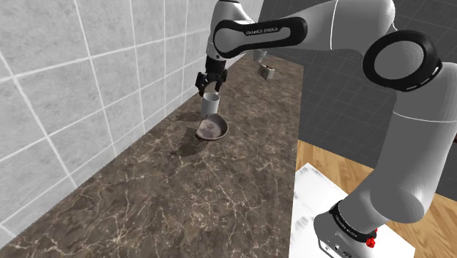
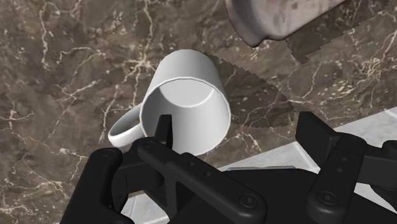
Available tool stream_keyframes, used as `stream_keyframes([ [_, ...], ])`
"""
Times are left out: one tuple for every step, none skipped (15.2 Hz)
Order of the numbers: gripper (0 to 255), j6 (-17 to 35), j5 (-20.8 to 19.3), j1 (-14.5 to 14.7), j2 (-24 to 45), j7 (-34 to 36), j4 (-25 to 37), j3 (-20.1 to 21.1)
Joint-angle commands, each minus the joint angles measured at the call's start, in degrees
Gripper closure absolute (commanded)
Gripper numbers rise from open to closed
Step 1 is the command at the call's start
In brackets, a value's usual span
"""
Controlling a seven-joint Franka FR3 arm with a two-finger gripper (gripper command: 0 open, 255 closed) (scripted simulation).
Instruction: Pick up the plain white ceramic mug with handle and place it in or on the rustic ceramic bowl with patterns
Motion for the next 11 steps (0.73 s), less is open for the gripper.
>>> stream_keyframes([
  [0,0.0,-0.8,0.6,3.3,0.5,3.4,-0.3],
  [0,0.6,-0.9,0.6,3.6,0.5,3.0,-0.3],
  [0,1.2,-0.9,0.6,3.8,0.6,2.7,-0.4],
  [0,1.8,-1.0,0.6,4.1,0.6,2.4,-0.4],
  [0,2.4,-1.1,0.7,4.4,0.7,2.1,-0.4],
  [0,3.1,-1.2,0.7,4.8,0.7,1.8,-0.5],
  [0,3.6,-1.2,0.7,5.1,0.8,1.5,-0.5],
  [0,4.0,-1.3,0.7,5.3,0.8,1.3,-0.6],
  [0,4.0,-1.3,0.7,5.3,0.8,1.3,-0.6],
  [0,4.0,-1.3,0.7,5.3,0.8,1.3,-0.6],
  [0,4.0,-1.3,0.7,5.3,0.8,1.4,-0.6],
])
